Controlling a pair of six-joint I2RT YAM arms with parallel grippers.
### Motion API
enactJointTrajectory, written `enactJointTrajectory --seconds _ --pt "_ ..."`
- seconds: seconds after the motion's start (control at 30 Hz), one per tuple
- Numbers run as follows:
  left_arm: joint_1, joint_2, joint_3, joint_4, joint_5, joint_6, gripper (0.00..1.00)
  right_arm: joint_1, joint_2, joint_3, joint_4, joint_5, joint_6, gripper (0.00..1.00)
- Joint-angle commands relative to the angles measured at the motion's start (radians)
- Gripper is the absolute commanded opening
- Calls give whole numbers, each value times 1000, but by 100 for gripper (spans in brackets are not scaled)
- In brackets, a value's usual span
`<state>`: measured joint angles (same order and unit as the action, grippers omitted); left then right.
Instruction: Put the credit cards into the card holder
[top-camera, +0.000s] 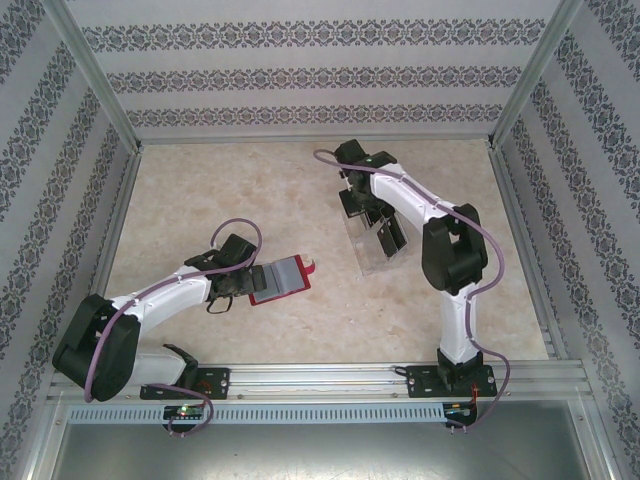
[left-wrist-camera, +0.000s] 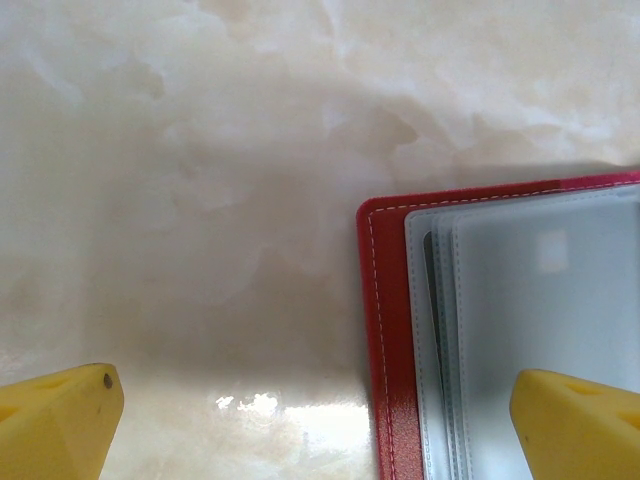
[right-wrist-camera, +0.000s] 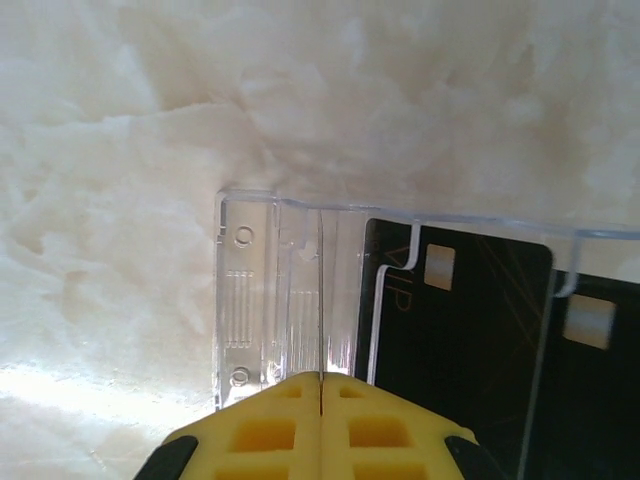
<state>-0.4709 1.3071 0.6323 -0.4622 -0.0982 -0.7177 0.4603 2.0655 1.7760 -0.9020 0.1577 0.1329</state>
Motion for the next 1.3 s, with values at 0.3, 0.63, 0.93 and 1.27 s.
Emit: enactJointTrajectory --seconds 0.3,0.63,0.93,1.27 --pt "-5 -7 28 -35 -31 27 100 11 -248 -35 82 -189 109 0" --pt "-5 31 53 -42 -27 37 100 78 -419 -432 511 -594 388 0" --pt "-15 42 17 -65 -21 19 100 184 -394 -687 886 -750 559 0" --pt "-17 32 -9 -131 -68 -14 100 206 -293 -839 1210 -812 669 0"
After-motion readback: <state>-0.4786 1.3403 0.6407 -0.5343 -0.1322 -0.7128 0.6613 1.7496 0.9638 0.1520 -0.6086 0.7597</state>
